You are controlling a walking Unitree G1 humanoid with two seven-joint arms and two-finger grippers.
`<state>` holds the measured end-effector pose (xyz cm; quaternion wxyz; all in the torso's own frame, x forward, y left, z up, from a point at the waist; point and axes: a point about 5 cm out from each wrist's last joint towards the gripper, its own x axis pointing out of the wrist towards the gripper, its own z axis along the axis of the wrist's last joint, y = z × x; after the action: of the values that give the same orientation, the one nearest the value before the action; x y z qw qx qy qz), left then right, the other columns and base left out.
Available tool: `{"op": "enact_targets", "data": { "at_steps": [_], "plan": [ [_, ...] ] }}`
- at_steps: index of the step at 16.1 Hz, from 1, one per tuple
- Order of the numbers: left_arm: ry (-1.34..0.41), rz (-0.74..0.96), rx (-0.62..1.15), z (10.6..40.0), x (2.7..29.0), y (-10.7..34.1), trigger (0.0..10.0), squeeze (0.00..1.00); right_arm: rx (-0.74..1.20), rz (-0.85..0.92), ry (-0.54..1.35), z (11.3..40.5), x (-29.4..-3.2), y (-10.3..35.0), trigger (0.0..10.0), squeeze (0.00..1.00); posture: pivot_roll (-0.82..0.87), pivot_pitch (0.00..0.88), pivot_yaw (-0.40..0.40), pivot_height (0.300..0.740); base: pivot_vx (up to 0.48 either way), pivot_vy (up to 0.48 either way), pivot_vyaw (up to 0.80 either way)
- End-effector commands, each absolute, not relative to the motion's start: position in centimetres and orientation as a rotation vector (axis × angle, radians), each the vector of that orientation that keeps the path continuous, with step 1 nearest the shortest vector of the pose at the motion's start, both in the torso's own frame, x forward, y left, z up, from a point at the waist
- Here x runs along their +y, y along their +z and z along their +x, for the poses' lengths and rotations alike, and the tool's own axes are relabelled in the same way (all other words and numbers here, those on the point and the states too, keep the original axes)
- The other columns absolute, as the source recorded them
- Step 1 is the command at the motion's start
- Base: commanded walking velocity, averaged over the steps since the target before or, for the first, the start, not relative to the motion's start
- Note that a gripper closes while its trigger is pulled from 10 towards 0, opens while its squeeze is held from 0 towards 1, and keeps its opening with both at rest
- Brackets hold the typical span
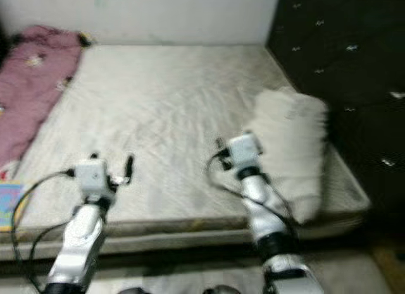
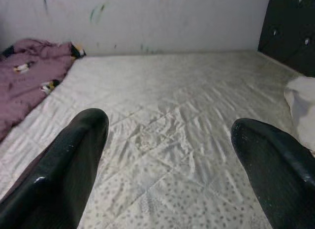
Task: Clean up the room
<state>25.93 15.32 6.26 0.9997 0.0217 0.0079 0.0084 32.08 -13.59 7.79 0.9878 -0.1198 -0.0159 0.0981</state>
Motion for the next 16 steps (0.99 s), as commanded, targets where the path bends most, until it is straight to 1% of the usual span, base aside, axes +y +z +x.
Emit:
{"op": "enact_targets", "data": {
  "at_steps": [1,5,9,16],
  "plan": [
    [0.019,0.031,-0.012,26.29,15.27,6.88,10.0,0.0,-0.041,-0.253,0.191,32.31,-13.93,8.13,10.0,0.0,0.04,0.0,0.025,0.74,0.0,0.0,0.0],
    [-0.013,0.027,-0.04,26.12,15.13,7.18,10.0,0.0,-0.041,-0.253,0.192,32.3,-13.97,8.12,10.0,0.0,0.04,0.0,0.024,0.74,0.0,0.0,0.0],
    [-0.023,0.028,-0.049,26.12,15.18,7.27,10.0,0.0,-0.043,-0.251,0.192,32.34,-13.84,8.13,10.0,0.0,0.04,0.0,0.025,0.74,0.343,0.0,0.0],
    [-0.031,0.03,-0.05,26.09,15.13,7.26,10.0,0.0,-0.039,-0.246,0.197,32.32,-13.75,8.08,10.0,0.0,0.04,0.0,0.026,0.74,0.431,0.0,0.0]
  ]
}}
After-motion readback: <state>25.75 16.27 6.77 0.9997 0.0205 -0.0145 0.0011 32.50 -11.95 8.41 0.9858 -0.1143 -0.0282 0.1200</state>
